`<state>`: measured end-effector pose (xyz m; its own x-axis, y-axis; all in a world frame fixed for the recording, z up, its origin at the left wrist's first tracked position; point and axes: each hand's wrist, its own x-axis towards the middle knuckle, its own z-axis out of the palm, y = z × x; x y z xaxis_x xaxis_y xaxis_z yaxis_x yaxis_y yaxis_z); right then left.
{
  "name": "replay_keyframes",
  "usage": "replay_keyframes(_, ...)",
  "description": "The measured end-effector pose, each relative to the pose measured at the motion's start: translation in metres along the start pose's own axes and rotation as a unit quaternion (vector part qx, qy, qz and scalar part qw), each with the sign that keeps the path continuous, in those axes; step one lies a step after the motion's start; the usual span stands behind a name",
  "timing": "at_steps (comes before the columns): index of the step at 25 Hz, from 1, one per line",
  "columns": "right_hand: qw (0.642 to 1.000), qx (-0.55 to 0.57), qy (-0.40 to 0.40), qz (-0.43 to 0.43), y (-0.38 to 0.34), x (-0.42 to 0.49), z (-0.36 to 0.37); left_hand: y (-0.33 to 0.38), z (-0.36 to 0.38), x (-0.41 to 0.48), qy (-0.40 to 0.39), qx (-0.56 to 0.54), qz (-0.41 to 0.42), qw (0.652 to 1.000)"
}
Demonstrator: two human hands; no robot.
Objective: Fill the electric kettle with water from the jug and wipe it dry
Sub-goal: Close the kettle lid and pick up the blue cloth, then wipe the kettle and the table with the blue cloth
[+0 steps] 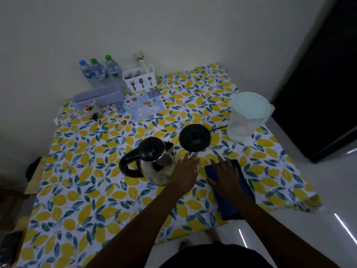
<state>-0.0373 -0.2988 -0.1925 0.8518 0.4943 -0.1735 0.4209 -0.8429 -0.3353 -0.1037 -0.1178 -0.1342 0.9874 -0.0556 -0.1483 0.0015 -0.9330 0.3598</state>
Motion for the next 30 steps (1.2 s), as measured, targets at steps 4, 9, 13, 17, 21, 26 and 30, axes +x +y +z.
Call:
replay_keyframes(4,0.992,-0.057,-0.081,0.084,0.034,-0.024,0.023,0.0,0.029,0.004,-0.059,-0.001,-0.023,0.998)
replay_keyframes(9,0.993,-0.073,-0.054,0.079,0.035,-0.018,0.027,0.004,0.044,-0.001,-0.028,-0.032,-0.042,0.998)
replay_keyframes(13,0.998,0.005,-0.005,0.056,0.045,-0.003,0.018,0.003,0.039,-0.008,0.018,-0.065,-0.05,0.996)
replay_keyframes(17,0.979,0.186,0.073,0.045,0.023,0.012,-0.007,-0.004,0.011,-0.017,0.139,-0.045,-0.038,0.989)
replay_keyframes(21,0.941,0.308,0.138,-0.038,-0.047,0.024,-0.043,-0.021,-0.039,-0.035,0.259,-0.034,-0.06,0.963)
replay_keyframes(26,0.901,0.386,0.156,-0.122,-0.128,0.047,-0.078,-0.066,-0.085,-0.07,0.355,-0.042,-0.155,0.921)
replay_keyframes(30,0.926,0.327,0.077,-0.17,-0.196,0.069,-0.076,-0.098,-0.102,-0.076,0.261,-0.171,-0.164,0.936)
